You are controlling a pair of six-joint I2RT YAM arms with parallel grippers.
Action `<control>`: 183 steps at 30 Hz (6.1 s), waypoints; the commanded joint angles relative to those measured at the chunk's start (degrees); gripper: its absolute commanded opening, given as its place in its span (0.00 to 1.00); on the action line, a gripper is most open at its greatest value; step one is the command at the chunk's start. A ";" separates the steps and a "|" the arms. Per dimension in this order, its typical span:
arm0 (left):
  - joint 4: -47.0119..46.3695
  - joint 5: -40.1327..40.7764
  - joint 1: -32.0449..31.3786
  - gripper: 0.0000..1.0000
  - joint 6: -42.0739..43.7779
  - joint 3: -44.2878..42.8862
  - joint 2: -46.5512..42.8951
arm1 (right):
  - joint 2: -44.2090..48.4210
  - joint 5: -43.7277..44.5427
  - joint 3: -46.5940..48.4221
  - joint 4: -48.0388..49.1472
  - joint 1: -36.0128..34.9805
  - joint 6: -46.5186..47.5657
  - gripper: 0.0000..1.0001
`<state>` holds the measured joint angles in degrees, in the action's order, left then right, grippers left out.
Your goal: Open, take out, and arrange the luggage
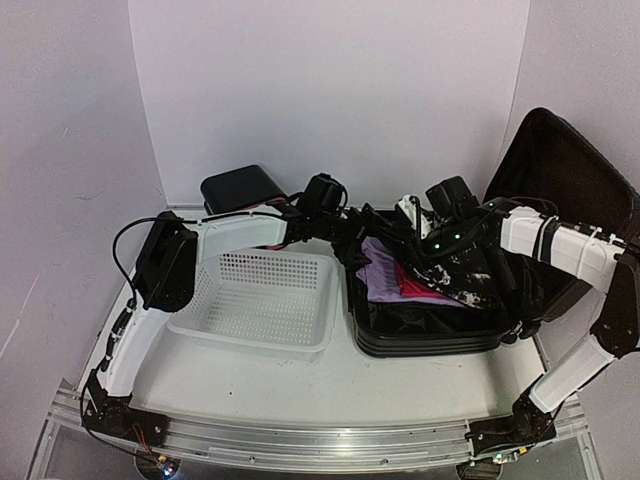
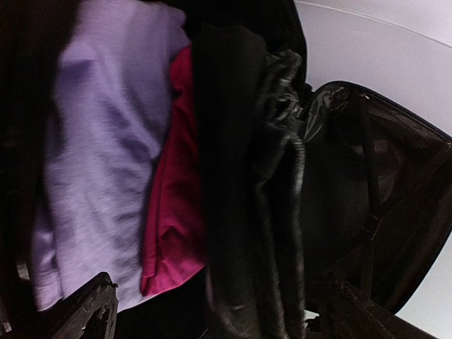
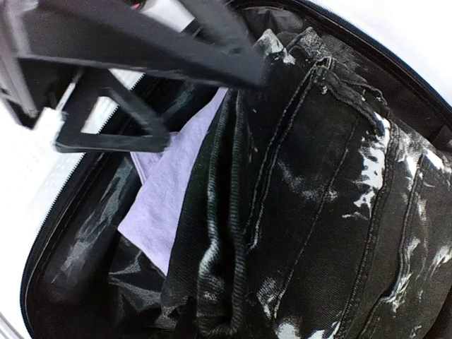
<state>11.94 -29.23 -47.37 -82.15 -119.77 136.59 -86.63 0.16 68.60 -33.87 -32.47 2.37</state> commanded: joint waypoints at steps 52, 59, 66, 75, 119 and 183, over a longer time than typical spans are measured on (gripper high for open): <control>1.34 -6.34 -5.58 0.00 30.72 -2.06 -19.55 | 30.67 11.07 2.33 -17.67 -0.15 -13.74 0.92; 3.63 -6.94 1.90 0.00 33.25 25.92 -38.52 | 28.77 10.10 2.04 -17.59 -0.14 -13.90 0.92; 10.11 -6.62 5.88 0.00 37.77 36.68 -47.21 | 26.12 7.69 1.80 -16.08 -0.14 -14.71 0.92; 19.17 -7.61 7.51 0.00 42.41 38.49 -51.37 | 25.33 7.01 1.41 -15.88 -0.14 -15.29 0.92; 24.18 12.74 20.48 0.00 66.73 50.07 -42.78 | 24.47 5.61 0.02 -15.48 -0.15 -16.08 0.93; 18.31 1.90 11.24 0.68 58.18 45.19 -50.94 | -0.83 12.78 9.91 -18.79 -4.19 -11.17 0.95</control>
<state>38.50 -21.04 -30.41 -20.25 -73.01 86.59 -81.41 5.82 72.71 -51.31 -35.33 -12.23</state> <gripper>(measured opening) 0.678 0.964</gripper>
